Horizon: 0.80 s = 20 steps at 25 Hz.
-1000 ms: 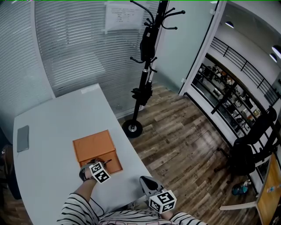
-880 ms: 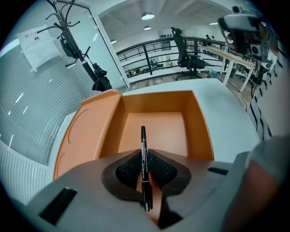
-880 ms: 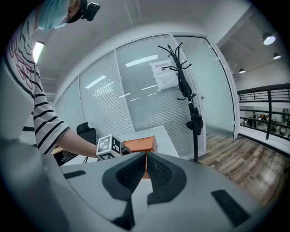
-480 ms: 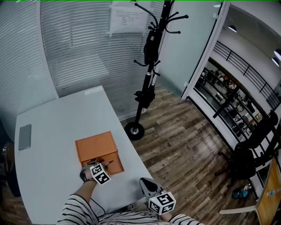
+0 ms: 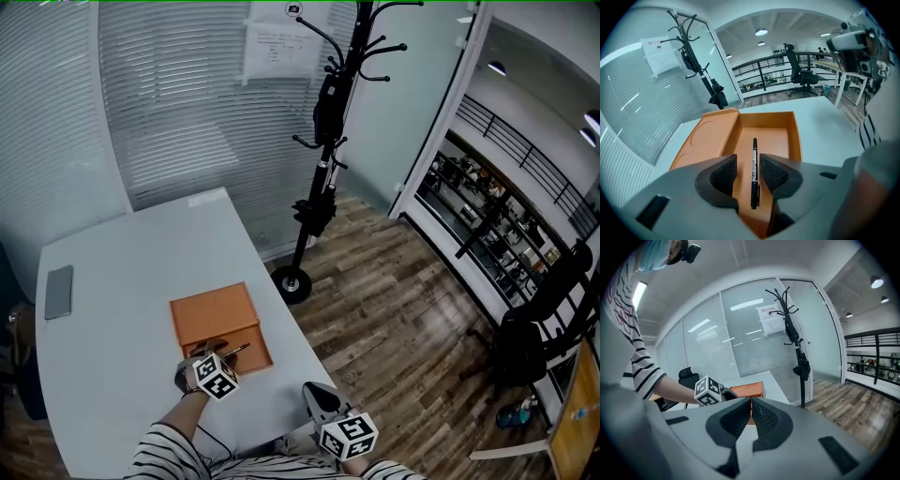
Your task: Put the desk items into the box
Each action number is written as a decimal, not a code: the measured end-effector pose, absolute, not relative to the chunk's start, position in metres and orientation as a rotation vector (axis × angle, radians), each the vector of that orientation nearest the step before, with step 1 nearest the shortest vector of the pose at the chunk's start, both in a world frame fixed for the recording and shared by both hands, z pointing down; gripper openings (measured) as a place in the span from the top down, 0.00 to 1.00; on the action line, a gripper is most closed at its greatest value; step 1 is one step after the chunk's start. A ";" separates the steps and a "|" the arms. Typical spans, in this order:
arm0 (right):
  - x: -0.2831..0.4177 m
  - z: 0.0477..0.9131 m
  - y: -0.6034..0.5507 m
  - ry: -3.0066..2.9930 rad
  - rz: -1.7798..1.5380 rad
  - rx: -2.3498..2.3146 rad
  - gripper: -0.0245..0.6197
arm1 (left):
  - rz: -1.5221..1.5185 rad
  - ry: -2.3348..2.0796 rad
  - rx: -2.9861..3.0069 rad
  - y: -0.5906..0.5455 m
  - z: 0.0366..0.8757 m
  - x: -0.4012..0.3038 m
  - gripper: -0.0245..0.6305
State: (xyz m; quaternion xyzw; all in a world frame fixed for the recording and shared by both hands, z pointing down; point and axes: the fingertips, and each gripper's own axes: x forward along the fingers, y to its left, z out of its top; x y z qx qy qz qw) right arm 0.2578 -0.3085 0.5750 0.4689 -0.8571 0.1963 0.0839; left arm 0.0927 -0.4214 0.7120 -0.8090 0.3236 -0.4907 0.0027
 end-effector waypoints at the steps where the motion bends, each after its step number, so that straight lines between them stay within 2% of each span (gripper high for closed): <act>1: 0.256 0.575 -0.308 -2.557 0.586 1.402 0.92 | -1.508 1.042 -2.548 -0.421 0.706 0.091 0.75; 6: 0.245 0.572 -0.301 -2.555 0.584 1.412 0.92 | -1.319 1.135 -2.572 -0.414 0.670 0.087 0.76; 8: 0.239 0.571 -0.300 -2.554 0.581 1.420 0.92 | -1.244 1.145 -2.569 -0.410 0.655 0.085 0.78; 11: 0.229 0.569 -0.298 -2.554 0.576 1.438 0.92 | -1.129 1.169 -2.574 -0.403 0.632 0.079 0.87; 20: 0.202 0.554 -0.289 -2.552 0.532 1.501 0.92 | -0.848 1.237 -2.693 -0.369 0.582 0.051 0.93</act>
